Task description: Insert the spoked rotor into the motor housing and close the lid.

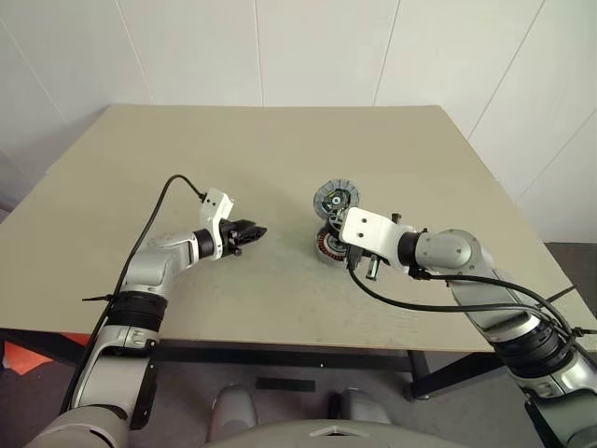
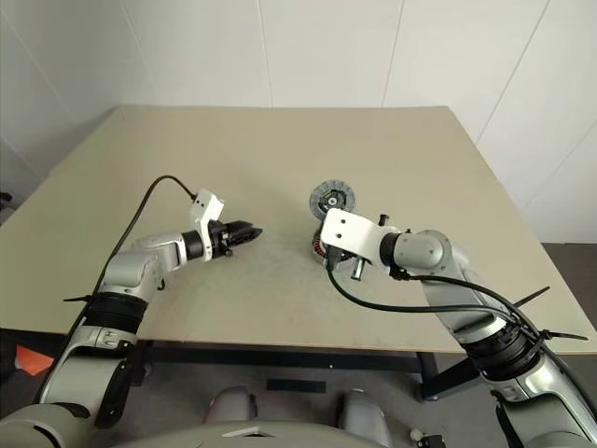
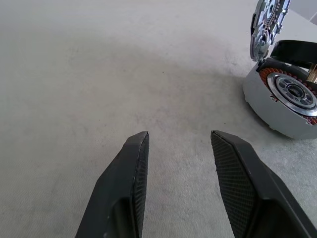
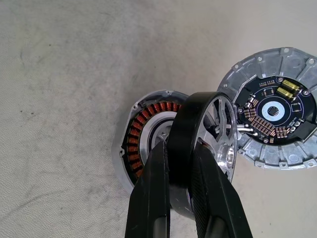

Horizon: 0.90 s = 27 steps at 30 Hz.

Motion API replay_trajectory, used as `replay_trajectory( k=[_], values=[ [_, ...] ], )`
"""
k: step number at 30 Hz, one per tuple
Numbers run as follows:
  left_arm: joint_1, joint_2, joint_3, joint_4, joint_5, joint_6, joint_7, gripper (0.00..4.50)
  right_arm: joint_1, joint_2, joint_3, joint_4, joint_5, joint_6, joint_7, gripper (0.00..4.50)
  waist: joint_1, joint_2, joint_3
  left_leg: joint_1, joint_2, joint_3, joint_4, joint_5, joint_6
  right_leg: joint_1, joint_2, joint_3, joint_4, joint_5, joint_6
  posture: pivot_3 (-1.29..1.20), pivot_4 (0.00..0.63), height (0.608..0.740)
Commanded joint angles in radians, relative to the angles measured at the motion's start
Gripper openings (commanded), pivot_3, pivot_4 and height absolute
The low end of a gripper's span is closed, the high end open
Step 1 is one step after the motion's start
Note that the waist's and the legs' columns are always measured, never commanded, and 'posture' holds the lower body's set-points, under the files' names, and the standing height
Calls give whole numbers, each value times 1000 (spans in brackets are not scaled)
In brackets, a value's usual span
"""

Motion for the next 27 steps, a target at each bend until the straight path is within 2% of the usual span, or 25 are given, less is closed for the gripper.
replay_trajectory(
  k=[1, 10, 17, 27],
  values=[
    [-14, 12, 16, -42, -9, -2, 2, 2116, -8, 5, -9, 12, -17, -27, -16, 283, 0, 0, 0, 0, 0, 0, 0, 0, 0, 0, 0, 0, 0, 0, 0, 0, 0, 740],
    [-19, 14, 18, -42, -7, -3, 4, 2116, -15, 24, -10, 40, -22, -36, -15, 283, 0, 0, 0, 0, 0, 0, 0, 0, 0, 0, 0, 0, 0, 0, 0, 0, 0, 740],
    [-26, 15, 19, -34, -7, -9, 7, 2116, -16, 19, -12, 33, -33, -51, -12, 2663, 0, 0, 0, 0, 0, 0, 0, 0, 0, 0, 0, 0, 0, 0, 0, 0, 0, 740],
    [-36, 9, 14, -22, -5, -16, 5, 2116, -25, -11, -59, -40, -2, -31, 32, 2663, 0, 0, 0, 0, 0, 0, 0, 0, 0, 0, 0, 0, 0, 0, 0, 0, 0, 740]
  ],
)
